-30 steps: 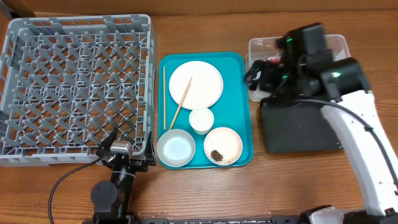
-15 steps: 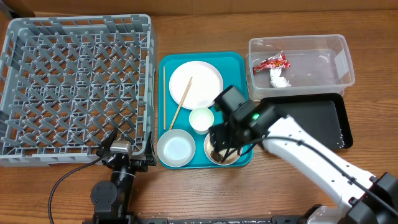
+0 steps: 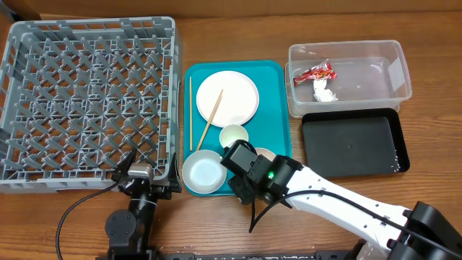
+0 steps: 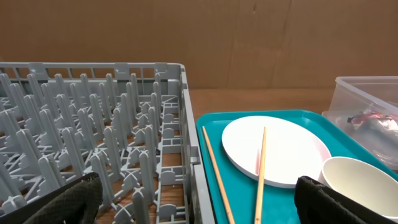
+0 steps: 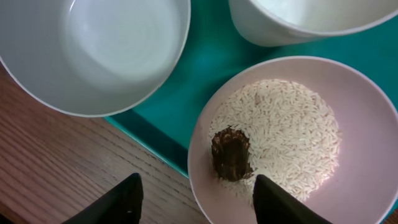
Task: Sort waste into correct bins and load items into the dishwasher
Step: 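Grasp the white bowl of rice with the right gripper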
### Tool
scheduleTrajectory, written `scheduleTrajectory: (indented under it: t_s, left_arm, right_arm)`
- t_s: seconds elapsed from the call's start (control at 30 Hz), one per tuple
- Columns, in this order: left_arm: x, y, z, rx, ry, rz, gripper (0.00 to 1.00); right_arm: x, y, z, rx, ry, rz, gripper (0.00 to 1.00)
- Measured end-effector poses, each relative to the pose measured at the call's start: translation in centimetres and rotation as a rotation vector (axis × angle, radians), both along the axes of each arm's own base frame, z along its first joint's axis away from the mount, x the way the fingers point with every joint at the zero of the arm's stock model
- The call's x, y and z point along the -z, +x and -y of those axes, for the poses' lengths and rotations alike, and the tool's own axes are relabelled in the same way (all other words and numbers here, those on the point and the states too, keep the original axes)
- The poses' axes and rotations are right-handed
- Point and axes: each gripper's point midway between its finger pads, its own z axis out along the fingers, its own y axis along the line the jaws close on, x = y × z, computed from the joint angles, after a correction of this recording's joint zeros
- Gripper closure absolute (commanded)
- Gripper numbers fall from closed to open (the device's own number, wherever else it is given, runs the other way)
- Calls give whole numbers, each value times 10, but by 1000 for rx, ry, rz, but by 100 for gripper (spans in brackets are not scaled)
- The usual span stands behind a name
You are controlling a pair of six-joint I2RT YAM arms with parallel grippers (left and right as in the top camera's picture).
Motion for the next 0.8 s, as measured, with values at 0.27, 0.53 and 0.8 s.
scheduleTrajectory:
  t_s: [0.27,0.53,0.8]
  left_arm:
    - [0,0,0,0,0,0,0]
    - [0,0,0,0,0,0,0]
    - [0,0,0,0,0,0,0]
  right_arm:
    - [25,-2,4,-76,-65,-13,58]
    - [40,2,0,-91,-86,-13,79]
    - [42,1,7,-92,-124,-23,96]
